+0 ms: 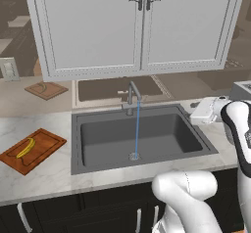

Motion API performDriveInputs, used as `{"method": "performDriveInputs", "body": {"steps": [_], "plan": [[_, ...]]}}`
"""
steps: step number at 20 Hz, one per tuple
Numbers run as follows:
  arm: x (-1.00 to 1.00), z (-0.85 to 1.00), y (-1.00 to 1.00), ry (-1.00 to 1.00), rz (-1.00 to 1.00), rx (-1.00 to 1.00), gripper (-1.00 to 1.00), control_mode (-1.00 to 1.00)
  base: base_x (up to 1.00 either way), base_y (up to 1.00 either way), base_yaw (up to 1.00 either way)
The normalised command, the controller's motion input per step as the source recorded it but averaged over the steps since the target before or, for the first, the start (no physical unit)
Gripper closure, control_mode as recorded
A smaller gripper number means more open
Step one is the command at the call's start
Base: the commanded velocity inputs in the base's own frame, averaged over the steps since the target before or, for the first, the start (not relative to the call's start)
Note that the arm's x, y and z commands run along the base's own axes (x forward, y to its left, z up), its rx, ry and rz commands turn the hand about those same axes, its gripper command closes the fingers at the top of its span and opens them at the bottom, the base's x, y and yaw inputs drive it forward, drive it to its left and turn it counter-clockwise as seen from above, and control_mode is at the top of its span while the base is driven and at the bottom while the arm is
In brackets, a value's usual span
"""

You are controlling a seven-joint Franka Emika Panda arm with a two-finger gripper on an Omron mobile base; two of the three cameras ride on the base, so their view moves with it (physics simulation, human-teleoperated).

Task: Pick the banana from the sink and place it on the cutting board to airdry. Then turn off the sink faucet.

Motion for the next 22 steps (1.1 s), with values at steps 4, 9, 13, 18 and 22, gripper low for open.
{"method": "performDriveInputs", "body": {"steps": [4, 9, 13, 18, 22], "plan": [[0.29, -0.21, 0.00, 0.00, 0.00, 0.00, -1.00, -1.00, 0.00, 0.00, 0.00], [0.19, -0.10, 0.00, 0.00, 0.00, 0.00, -1.00, -1.00, 0.00, 0.00, 0.00], [0.04, 0.00, 0.00, 0.00, 0.01, 0.00, -1.00, -1.00, 0.00, 0.00, 0.00], [0.05, 0.00, 0.00, 0.00, 0.00, 0.00, -1.00, -1.00, 0.00, 0.00, 0.00], [0.05, 0.00, 0.00, 0.00, 0.00, 0.00, -1.00, -1.00, 0.00, 0.00, 0.00]]}}
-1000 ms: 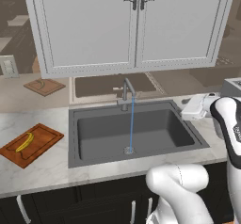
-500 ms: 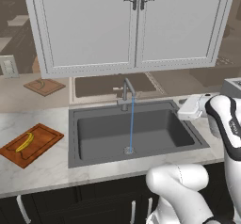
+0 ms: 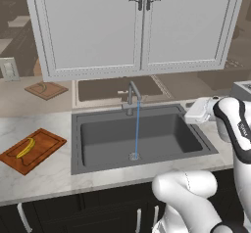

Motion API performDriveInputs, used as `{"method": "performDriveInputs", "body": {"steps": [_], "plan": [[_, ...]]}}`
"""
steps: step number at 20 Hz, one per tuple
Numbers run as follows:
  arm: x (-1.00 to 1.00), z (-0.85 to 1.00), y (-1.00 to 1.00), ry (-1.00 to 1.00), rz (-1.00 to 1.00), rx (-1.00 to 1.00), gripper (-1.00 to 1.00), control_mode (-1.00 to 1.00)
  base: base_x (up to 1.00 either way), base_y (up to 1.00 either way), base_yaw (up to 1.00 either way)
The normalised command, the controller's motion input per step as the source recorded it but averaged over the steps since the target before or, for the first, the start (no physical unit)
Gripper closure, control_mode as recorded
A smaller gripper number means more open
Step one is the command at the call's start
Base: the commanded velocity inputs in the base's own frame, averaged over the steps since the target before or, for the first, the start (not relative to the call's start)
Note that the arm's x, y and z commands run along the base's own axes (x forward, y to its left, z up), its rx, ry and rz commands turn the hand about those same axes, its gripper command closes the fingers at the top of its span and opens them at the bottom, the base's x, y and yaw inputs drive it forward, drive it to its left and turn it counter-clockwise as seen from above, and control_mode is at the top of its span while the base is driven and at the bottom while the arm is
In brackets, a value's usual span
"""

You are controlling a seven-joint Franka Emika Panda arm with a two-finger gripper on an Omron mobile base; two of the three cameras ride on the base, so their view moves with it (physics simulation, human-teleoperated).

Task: Pick the banana from the sink and place it on the cutting board to airdry. Then turn off the sink faucet.

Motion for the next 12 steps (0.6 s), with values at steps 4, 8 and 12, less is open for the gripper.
{"method": "performDriveInputs", "body": {"steps": [4, 8, 12], "plan": [[0.01, 0.02, 0.00, 0.00, 0.00, 0.00, -1.00, -1.00, 0.00, 0.00, 0.00], [0.00, 0.15, 0.00, -0.01, 0.00, 0.00, -1.00, -1.00, 0.00, 0.00, 0.00], [0.00, 0.10, 0.00, -0.01, 0.00, 0.00, -1.00, -1.00, 0.00, 0.00, 0.00]]}}
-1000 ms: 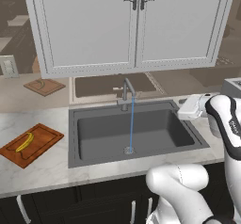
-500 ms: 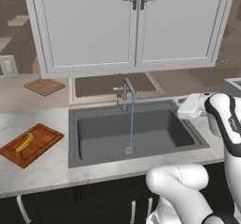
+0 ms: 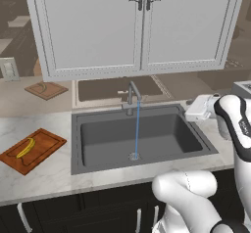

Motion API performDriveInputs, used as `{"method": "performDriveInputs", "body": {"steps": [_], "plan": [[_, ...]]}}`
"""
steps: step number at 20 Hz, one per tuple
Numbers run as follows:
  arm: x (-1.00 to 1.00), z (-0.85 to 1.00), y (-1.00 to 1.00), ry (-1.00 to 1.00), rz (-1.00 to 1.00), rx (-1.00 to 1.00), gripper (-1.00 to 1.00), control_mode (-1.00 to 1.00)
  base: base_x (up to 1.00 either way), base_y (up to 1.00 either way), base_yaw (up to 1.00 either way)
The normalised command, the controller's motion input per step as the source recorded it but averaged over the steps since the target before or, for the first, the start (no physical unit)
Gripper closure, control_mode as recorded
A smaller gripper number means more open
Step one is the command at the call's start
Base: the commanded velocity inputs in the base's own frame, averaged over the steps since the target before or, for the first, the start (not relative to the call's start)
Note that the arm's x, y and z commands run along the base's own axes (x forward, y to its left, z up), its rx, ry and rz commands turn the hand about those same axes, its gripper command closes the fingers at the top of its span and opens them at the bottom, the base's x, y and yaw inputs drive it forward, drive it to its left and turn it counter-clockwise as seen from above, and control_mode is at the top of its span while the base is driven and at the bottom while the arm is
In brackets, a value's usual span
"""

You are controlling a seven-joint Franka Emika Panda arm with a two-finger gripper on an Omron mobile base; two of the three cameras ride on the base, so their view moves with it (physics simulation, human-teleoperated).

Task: Pick the banana from the sink and place it on the cutting board to airdry. Then turn off the sink faucet.

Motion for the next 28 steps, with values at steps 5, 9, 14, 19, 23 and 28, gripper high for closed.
{"method": "performDriveInputs", "body": {"steps": [5, 9, 14, 19, 23, 28], "plan": [[0.00, 0.10, 0.02, -0.02, 0.00, 0.00, -1.00, -1.00, 0.00, 0.00, 0.00], [0.01, 0.00, 0.11, 0.00, 0.00, 0.00, -1.00, -1.00, 0.00, 0.00, 0.00], [0.08, 0.00, 0.14, 0.00, 0.00, 0.00, -1.00, -1.00, 0.00, 0.00, 0.00], [0.14, 0.00, 0.15, 0.00, 0.00, 0.00, -1.00, -1.00, 0.00, 0.00, 0.00], [0.19, 0.00, 0.10, 0.00, 0.02, -0.01, -1.00, -1.00, 0.00, 0.00, 0.00], [0.18, -0.02, 0.02, 0.00, 0.03, -0.02, -1.00, -1.00, 0.00, 0.00, 0.00]]}}
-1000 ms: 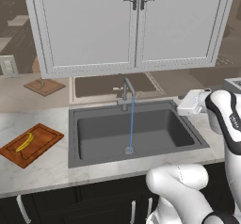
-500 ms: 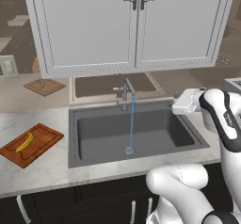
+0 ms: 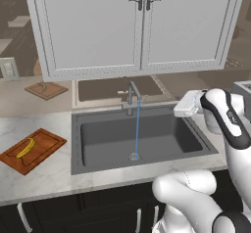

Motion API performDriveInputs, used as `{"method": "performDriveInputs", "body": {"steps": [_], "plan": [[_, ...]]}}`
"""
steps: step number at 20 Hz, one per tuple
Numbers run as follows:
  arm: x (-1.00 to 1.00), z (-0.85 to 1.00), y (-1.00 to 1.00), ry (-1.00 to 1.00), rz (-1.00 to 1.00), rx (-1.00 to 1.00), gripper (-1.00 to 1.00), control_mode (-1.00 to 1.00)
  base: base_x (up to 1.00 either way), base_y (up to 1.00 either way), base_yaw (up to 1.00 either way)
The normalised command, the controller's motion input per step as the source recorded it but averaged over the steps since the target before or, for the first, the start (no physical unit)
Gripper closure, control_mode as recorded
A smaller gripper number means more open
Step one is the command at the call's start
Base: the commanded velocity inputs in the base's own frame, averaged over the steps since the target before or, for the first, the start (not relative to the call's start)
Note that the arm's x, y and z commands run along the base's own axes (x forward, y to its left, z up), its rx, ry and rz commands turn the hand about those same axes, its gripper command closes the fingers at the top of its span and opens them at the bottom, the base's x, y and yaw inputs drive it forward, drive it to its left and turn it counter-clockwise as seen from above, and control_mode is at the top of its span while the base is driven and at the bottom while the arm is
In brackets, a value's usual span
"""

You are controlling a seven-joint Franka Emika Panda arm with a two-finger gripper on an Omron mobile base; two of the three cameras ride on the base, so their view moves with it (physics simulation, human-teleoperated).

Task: Pick the banana from the sink and place it on the cutting board to airdry. Then turn off the sink faucet.

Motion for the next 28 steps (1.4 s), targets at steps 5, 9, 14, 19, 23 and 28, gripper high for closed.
{"method": "performDriveInputs", "body": {"steps": [5, 9, 14, 19, 23, 28], "plan": [[0.07, -0.05, -0.10, 0.00, 0.06, -0.02, -1.00, -1.00, 0.00, 0.00, 0.00], [0.07, -0.03, -0.04, 0.00, 0.06, 0.00, -1.00, -1.00, 0.00, 0.00, 0.00], [0.14, -0.05, 0.00, 0.00, 0.06, 0.00, -1.00, -1.00, 0.00, 0.00, 0.00], [0.21, -0.04, 0.00, 0.00, 0.05, 0.00, -1.00, -1.00, 0.00, 0.00, 0.00], [0.20, -0.09, 0.00, 0.00, 0.04, 0.00, -1.00, -1.00, 0.00, 0.00, 0.00], [0.13, -0.13, 0.00, 0.00, 0.04, 0.00, -1.00, -1.00, 0.00, 0.00, 0.00]]}}
